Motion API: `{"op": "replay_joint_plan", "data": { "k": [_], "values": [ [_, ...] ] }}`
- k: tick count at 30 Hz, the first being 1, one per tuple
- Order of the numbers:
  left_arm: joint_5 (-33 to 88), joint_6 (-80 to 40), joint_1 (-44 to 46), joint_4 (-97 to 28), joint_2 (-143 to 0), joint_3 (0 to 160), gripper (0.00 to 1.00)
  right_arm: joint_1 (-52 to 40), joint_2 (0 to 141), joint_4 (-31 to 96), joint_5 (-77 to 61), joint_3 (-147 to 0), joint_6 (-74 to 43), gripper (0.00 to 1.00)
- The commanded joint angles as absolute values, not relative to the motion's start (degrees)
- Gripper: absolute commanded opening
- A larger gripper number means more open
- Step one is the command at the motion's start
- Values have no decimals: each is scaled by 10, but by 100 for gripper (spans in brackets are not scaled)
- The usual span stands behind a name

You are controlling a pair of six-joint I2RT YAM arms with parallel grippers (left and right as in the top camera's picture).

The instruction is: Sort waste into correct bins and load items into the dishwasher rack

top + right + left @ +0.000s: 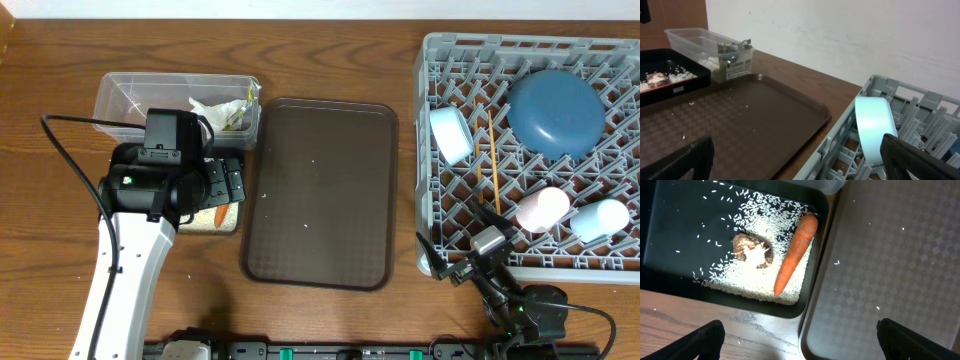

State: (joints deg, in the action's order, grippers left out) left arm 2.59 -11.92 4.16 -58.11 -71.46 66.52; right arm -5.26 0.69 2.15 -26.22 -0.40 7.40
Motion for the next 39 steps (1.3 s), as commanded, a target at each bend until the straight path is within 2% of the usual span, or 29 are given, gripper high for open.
{"op": "replay_joint_plan", "data": {
  "k": [1,8,12,27,33,39],
  "values": [
    [19,-114,39,-583,-711,670,98,-48,4,24,-268,-3,78,99],
    [9,-114,39,-582,-711,670,98,-48,4,24,-268,-3,78,99],
    [-110,-114,39,-583,-708,670,98,-48,4,24,-268,-3,78,99],
    [-112,-114,39,-575,-635,664,98,-48,4,24,-268,-3,78,99],
    [-108,-114,39,-460,-559,617,98,-48,4,24,-268,-3,78,99],
    [-48,-66,39,-350,-483,548,98,-48,4,24,-268,-3,78,99]
  ]
}}
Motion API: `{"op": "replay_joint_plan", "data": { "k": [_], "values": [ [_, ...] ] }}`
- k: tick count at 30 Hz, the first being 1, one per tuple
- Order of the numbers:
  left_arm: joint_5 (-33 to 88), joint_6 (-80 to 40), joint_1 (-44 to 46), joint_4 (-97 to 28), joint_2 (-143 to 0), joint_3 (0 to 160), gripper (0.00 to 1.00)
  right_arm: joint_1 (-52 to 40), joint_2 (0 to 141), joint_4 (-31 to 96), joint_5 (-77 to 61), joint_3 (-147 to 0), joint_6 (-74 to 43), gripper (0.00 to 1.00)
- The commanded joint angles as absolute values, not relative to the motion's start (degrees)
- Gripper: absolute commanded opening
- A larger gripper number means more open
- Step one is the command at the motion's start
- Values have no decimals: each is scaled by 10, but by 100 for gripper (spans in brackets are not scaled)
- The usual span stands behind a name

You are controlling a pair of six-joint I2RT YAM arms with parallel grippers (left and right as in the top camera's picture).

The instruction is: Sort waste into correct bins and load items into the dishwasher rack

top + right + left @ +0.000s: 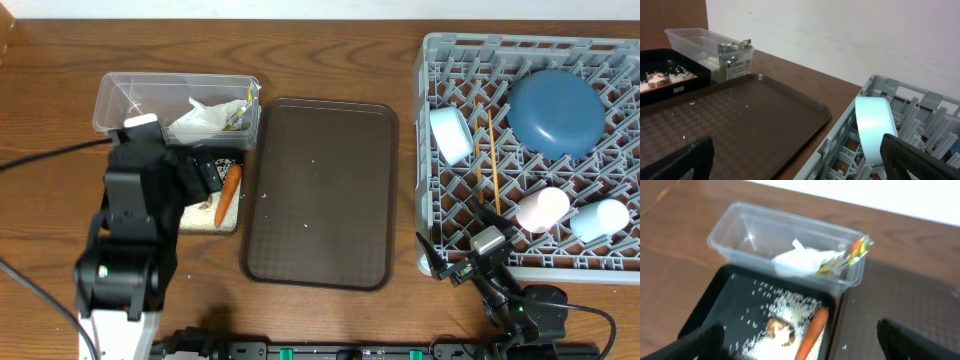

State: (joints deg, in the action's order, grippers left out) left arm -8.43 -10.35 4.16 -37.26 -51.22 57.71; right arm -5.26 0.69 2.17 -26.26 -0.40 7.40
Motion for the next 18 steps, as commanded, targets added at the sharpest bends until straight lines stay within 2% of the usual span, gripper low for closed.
{"op": "replay_joint_plan", "data": {
  "k": [1,7,18],
  "values": [
    [-33,-53,39,-331,-468,534,98,-48,4,24,-268,-3,78,99],
    [-4,-23,39,-232,-373,434,98,-48,4,24,-268,-3,78,99],
    [3,-23,40,-135,-187,255,98,-48,4,24,-268,-3,78,99]
  ]
}}
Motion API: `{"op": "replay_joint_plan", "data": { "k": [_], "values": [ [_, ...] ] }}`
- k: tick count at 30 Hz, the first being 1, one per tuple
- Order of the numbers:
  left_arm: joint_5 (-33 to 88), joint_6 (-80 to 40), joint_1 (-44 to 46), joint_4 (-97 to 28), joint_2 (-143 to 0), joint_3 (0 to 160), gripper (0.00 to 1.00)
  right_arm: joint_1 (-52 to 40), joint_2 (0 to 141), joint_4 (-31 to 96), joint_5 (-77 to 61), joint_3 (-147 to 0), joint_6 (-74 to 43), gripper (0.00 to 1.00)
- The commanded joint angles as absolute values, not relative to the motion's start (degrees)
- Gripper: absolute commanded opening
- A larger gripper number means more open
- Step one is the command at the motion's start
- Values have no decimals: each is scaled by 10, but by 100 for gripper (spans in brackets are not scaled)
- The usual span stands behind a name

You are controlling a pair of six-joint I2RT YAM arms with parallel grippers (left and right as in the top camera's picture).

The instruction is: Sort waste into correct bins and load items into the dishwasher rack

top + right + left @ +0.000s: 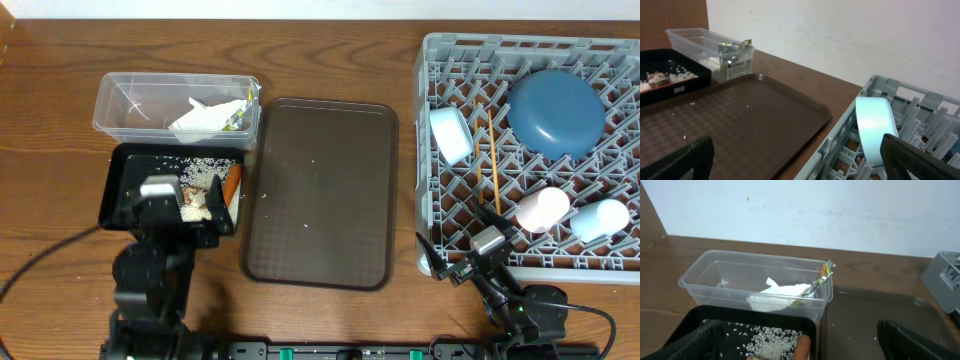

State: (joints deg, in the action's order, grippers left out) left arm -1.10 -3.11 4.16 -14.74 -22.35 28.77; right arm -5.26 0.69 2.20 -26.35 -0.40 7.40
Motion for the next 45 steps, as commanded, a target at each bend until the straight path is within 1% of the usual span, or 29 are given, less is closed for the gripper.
{"op": "replay_joint_plan", "data": {
  "k": [1,15,20,45],
  "values": [
    [6,-24,40,-128,-172,241,98,-48,4,24,-268,-3,78,99],
    [9,-24,40,-30,0,54,98,-48,4,24,-268,-3,78,99],
    [10,-27,46,30,-1,2,98,-48,4,24,-268,-3,78,99],
    [9,-26,48,18,-2,2,98,-48,4,24,-268,-3,78,99]
  ]
}}
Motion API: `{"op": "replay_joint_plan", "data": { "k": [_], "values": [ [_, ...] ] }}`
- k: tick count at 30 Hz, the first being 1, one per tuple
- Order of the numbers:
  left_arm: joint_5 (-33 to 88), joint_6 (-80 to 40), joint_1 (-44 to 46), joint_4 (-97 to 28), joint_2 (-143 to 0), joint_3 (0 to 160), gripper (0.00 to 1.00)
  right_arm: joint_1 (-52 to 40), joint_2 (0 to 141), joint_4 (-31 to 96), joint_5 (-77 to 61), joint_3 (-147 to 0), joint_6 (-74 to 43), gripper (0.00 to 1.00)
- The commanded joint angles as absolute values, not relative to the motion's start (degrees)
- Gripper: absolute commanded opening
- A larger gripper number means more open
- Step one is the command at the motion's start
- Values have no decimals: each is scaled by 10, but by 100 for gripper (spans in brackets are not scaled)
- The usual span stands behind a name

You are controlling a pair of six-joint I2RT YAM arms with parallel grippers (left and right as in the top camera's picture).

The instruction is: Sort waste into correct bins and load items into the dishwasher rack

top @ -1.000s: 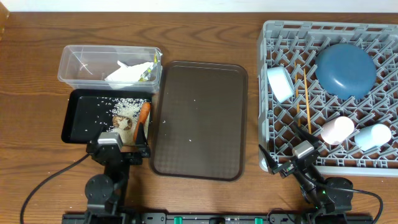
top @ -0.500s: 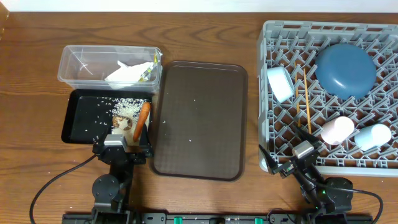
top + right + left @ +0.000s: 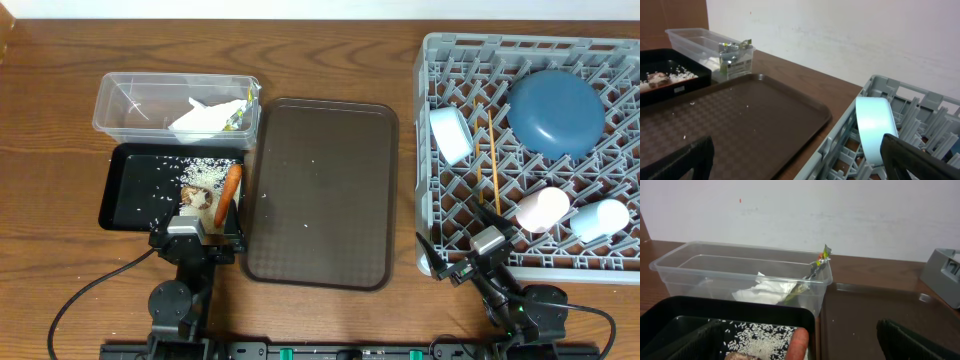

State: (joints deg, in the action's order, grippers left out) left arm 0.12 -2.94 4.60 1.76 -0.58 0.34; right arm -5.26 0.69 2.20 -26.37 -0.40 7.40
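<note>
A black tray [image 3: 130, 190] holds rice, a mushroom and an orange carrot [image 3: 229, 188]. Behind it, a clear bin [image 3: 140, 100] contains crumpled paper and wrappers [image 3: 771, 291]. The grey dish rack [image 3: 432, 215] on the right carries a blue bowl [image 3: 557, 110], a light-blue cup [image 3: 875, 127], chopsticks [image 3: 493, 165] and two pale cups. My left gripper [image 3: 197, 243] sits low at the table's front, just before the black tray, open and empty; the carrot's tip [image 3: 799, 342] lies between its fingers [image 3: 690, 340]. My right gripper [image 3: 465, 268] rests open by the rack's front-left corner.
A brown serving tray [image 3: 320, 190] with a few rice grains lies between the black tray and the rack. The white wall rises behind the table's far edge in both wrist views.
My left arm has drawn back from over the black tray's front part to the table's front edge, and its camera now looks level across the tray. The right arm has not moved.
My left gripper first hung open over the black tray, looking straight down at the carrot and rice. It was then higher and tilted back, then lower near the tray's front, and now rests at the table's front edge, empty. The right gripper stayed still throughout.
</note>
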Motion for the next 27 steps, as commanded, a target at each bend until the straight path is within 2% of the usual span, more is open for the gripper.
{"op": "replay_joint_plan", "data": {
  "k": [1,7,27],
  "values": [
    [9,-26,48,13,-2,2,98,-48,4,24,-268,-3,78,99],
    [8,-26,48,-41,-3,2,98,-48,4,24,-268,-3,78,99],
    [9,-26,48,-40,-7,2,98,-48,4,24,-268,-3,78,99]
  ]
}}
